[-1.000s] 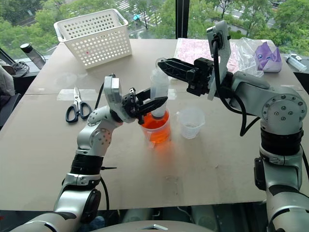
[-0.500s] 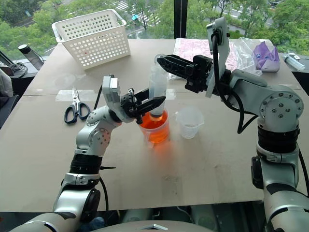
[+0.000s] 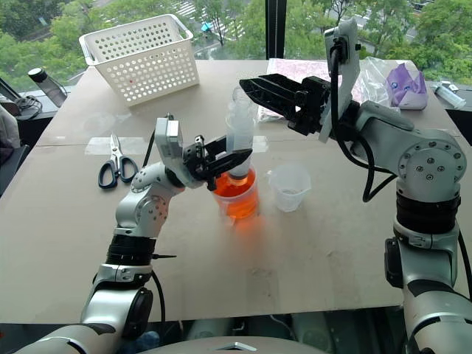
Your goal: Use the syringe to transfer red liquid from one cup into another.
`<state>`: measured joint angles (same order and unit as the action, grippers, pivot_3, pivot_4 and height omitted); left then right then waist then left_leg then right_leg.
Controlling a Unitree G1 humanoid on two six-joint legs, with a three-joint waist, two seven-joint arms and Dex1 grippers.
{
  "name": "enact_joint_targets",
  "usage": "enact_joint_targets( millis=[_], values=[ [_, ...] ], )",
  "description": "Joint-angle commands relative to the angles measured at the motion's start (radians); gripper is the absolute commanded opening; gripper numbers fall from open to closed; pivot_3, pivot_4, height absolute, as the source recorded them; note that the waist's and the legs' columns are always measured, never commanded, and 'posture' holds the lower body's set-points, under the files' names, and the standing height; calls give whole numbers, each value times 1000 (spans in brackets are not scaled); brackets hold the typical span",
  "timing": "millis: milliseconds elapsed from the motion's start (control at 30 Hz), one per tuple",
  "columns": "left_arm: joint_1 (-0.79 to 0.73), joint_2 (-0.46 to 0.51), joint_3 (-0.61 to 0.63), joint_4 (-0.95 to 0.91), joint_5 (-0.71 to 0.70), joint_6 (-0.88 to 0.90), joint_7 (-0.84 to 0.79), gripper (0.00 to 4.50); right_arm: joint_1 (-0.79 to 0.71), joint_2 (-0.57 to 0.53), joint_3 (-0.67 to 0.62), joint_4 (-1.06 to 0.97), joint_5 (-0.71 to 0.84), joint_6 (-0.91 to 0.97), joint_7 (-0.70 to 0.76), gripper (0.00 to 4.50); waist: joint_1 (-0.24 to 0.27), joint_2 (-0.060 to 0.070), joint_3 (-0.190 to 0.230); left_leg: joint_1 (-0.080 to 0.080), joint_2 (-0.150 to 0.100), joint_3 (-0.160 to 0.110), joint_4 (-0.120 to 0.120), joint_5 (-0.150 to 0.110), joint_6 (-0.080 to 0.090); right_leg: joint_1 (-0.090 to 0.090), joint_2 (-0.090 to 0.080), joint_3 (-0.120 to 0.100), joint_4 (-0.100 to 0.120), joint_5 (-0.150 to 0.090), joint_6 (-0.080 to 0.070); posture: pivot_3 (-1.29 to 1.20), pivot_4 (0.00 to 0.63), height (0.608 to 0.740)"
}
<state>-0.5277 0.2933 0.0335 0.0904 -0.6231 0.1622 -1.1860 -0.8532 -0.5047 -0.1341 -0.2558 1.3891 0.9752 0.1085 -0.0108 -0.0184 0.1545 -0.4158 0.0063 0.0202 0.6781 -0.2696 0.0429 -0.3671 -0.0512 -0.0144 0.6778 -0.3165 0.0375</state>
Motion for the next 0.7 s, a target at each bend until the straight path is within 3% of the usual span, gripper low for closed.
enact_joint_targets(
  millis=[33, 333, 700],
  values=[
    [20, 7, 4, 14, 1, -1, -13, 1368, -32, 5, -43, -15, 8, -28, 2, 4488, 0, 0, 0, 0, 0, 0, 0, 0, 0, 0, 0, 0, 0, 0, 0, 0, 150, 740],
    [-7, 8, 24, 4, -30, 40, 1, 1368, -11, -8, -53, -26, -1, -30, 26, 4488, -1, 0, 0, 0, 0, 0, 0, 0, 0, 0, 0, 0, 0, 0, 0, 0, 150, 740],
    [-147, 63, 125, 18, -218, 315, 35, 1368, -4, 4, -68, -17, -25, -43, 32, 4488, -1, 0, 0, -1, 0, 0, -1, 0, 0, -1, 0, 0, 0, 0, 0, 0, 150, 740]
  ],
)
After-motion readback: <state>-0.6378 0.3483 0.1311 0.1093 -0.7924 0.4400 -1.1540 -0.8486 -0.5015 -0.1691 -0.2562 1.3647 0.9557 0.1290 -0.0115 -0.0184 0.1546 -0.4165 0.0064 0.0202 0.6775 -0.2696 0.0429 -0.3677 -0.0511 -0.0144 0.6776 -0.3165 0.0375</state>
